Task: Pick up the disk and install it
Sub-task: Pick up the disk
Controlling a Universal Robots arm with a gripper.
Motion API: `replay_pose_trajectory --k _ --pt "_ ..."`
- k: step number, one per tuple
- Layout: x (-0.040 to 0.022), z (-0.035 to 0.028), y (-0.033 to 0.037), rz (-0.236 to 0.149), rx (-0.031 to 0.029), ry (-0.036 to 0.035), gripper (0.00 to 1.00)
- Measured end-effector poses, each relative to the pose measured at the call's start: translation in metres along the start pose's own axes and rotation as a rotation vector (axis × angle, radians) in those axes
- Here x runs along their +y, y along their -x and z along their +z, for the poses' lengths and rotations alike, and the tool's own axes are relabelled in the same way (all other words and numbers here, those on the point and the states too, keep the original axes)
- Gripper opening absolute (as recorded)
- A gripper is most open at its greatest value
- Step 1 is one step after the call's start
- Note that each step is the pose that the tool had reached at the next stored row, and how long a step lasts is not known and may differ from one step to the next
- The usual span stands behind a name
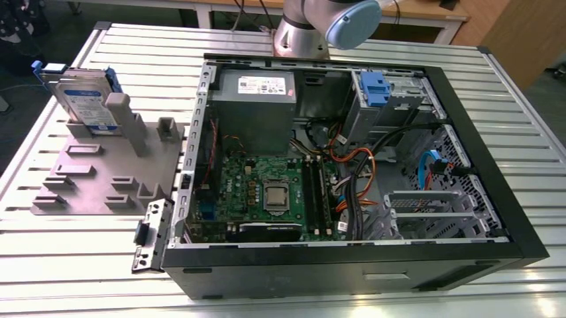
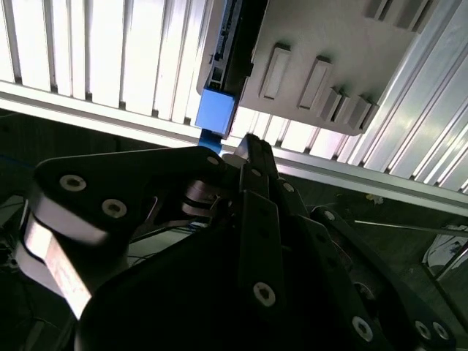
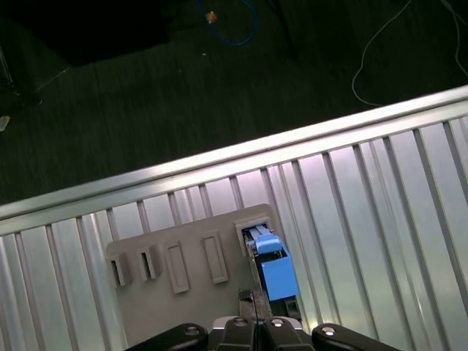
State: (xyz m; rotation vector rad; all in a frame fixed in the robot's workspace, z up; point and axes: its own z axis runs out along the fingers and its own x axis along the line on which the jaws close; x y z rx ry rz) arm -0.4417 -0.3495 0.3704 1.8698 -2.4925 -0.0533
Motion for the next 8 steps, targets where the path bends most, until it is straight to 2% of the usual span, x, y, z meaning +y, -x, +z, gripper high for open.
replay_pose_trajectory --k 8 --pt "0.0000 0.0001 -0.0001 0.000 -0.0002 -0.0001 0.11"
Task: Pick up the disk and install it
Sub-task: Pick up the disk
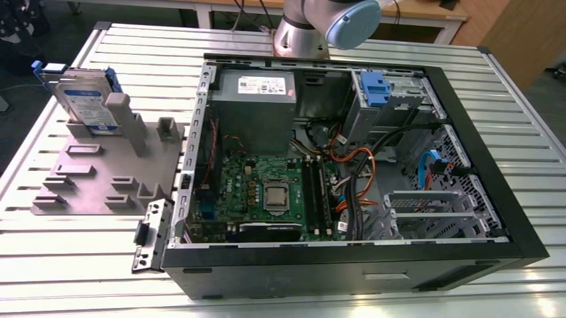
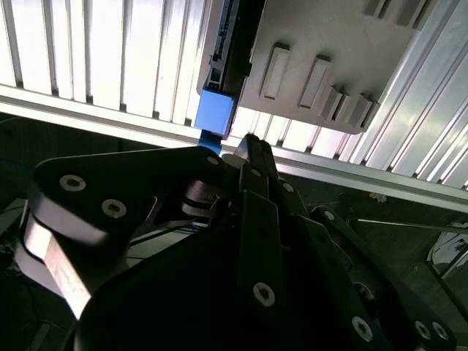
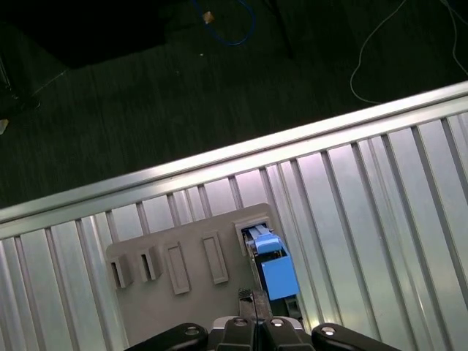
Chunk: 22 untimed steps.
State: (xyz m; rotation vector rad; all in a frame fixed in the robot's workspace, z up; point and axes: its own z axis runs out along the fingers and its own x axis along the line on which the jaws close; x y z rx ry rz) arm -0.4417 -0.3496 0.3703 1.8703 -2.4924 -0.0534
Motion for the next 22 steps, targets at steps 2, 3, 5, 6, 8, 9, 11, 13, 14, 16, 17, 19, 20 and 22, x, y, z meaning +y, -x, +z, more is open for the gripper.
replay_pose_trajectory --k 2,3,5,6,8,9,11,13,14,16,17,19,20,22 --pt "0.0000 0.0000 0.0000 -0.004 0.0002 0.0000 0.11" --pt "0.0000 0.0000 0.0000 -0.007 0.0004 0.0001 0.11" --pt "0.0000 0.0001 0.0000 -0.036 0.0014 -0.0001 0.11" --pt "0.0000 0.0001 0.0000 -0.046 0.0019 0.0000 0.11" --pt "0.0000 0.0000 0.0000 -0.051 0.0022 0.0000 0.11" --pt "0.0000 0.0000 0.0000 -0.051 0.0022 0.0000 0.11" --pt "0.0000 0.0001 0.0000 -0.061 0.0026 0.0000 0.11" --pt "0.0000 0.0001 0.0000 -0.061 0.0026 0.0000 0.11" --pt "0.0000 0.0000 0.0000 -0.061 0.0026 0.0001 0.11" --pt "0.0000 0.0000 0.0000 -0.062 0.0027 0.0000 0.11" --pt "0.0000 0.0000 0.0000 -0.062 0.0027 0.0001 0.11" --pt "0.0000 0.0000 0.0000 -0.062 0.0027 0.0001 0.11" --pt "0.0000 0.0001 0.0000 -0.062 0.0027 0.0000 0.11" --pt "0.0000 0.0001 0.0000 -0.062 0.0027 0.0000 0.11"
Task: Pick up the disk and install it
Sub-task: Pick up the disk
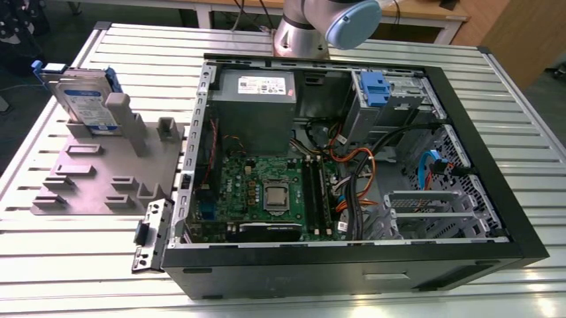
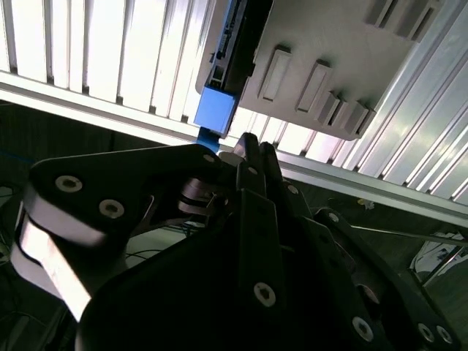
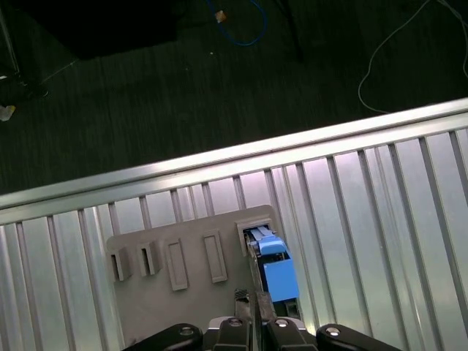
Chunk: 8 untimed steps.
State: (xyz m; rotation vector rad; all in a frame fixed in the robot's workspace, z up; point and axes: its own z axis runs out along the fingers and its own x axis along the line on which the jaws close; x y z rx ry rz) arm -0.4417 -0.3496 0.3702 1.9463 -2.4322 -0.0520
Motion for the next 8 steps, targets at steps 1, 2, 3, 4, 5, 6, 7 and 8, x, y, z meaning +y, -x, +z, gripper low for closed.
replay_pose_trajectory --k 1,2,3,4,5,6,7,8 --pt "0.0000 0.0000 0.0000 0.000 0.0000 0.0000 0.18" --pt "0.0000 0.0000 0.0000 0.000 0.0000 0.0000 0.18" --pt "0.0000 0.0001 0.0000 0.000 0.0000 0.0000 0.18" --pt "-0.0001 0.0003 0.0000 0.000 0.0000 -0.0002 0.18" --pt "-0.0001 0.0007 0.0000 0.000 -0.0001 -0.0004 0.18" --pt "-0.0001 0.0016 0.0000 -0.001 -0.0003 -0.0008 0.18" --pt "-0.0001 0.0028 0.0000 -0.001 -0.0002 -0.0008 0.19" --pt "0.0000 0.0039 0.0002 -0.001 -0.0002 -0.0012 0.19"
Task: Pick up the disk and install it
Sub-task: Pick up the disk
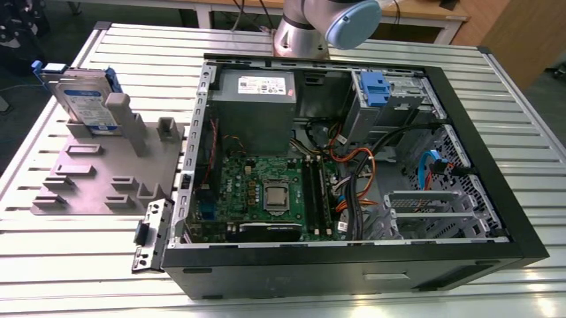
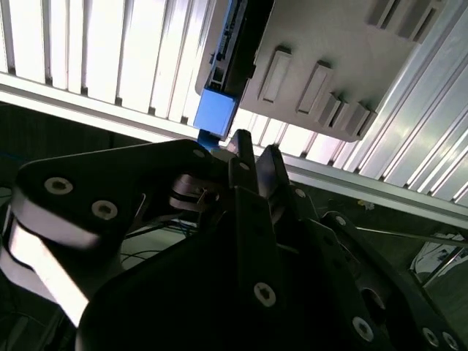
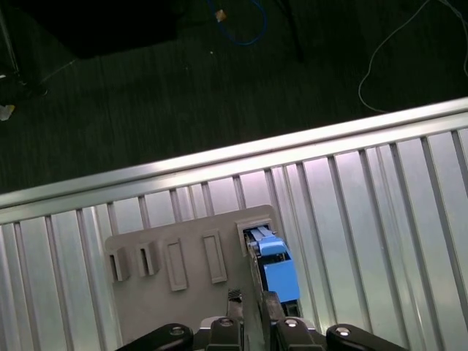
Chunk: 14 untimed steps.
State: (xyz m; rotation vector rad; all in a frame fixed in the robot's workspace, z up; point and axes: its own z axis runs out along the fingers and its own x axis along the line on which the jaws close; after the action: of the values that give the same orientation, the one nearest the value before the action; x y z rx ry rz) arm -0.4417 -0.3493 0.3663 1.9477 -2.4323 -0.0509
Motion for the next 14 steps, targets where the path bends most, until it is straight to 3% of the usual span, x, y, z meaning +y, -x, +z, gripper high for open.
replay_pose_trajectory --k 1,4,5,7,9,14 --pt "0.0001 0.0007 0.0004 0.000 -0.0001 -0.0007 0.25" --pt "0.0006 0.0026 0.0032 -0.007 -0.0011 -0.0063 0.25" --pt "0.0010 0.0033 0.0045 -0.009 -0.0015 -0.0108 0.26" --pt "0.0023 0.0044 0.0048 -0.010 -0.0035 -0.0214 0.38" --pt "0.0030 0.0057 0.0047 -0.012 -0.0053 -0.0298 0.38" --pt "0.0033 0.0060 0.0047 -0.012 -0.0060 -0.0328 0.38"
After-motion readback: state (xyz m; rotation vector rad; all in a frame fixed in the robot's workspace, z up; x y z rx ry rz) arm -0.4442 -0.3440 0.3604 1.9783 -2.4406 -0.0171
